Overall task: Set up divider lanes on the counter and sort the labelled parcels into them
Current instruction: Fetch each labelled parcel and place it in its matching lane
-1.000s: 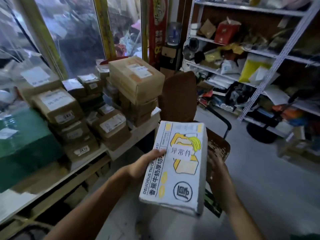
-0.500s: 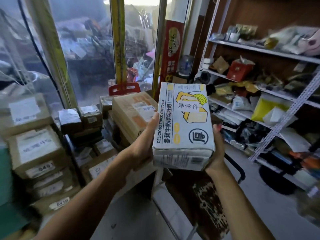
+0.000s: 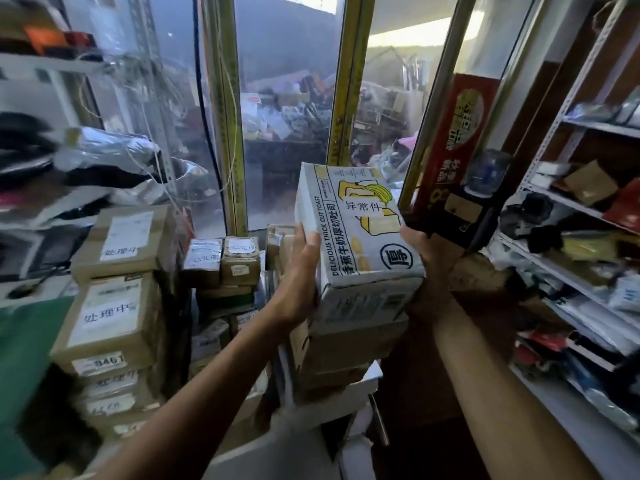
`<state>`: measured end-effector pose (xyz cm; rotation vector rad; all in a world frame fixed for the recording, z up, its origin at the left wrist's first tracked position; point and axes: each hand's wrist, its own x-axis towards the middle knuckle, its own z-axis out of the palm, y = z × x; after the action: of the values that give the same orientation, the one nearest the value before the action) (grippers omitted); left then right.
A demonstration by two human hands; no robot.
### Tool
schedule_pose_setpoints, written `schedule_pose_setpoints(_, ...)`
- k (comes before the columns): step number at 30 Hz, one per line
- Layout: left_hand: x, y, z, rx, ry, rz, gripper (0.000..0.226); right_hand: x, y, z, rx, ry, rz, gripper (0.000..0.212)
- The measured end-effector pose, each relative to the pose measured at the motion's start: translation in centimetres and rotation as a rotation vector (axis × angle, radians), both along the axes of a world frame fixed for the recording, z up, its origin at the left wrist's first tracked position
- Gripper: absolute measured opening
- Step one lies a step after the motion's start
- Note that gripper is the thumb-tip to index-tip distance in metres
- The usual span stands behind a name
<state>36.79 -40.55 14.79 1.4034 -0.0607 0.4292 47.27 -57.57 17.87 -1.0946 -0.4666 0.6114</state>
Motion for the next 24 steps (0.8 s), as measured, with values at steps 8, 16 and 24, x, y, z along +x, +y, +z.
schedule_pose_setpoints(8,1.8,0.7,1.0,0.203,0.202,0.279,0.078,6.0,3.4,0.0,-0.03,-0.103,0.133,0.074)
schedule_pose_setpoints(16,1.1,-1.1,0.9,0.203,0.182,0.342,0.052,6.0,3.5,-1.5,0.009,0.011,0.317,0.051)
schedule_pose_setpoints(24,0.9,-2.6,1.8,0.205,0.172,0.386,0.052,7.5,2.9,-1.3,-0.033,-0.014,0.209,0.053)
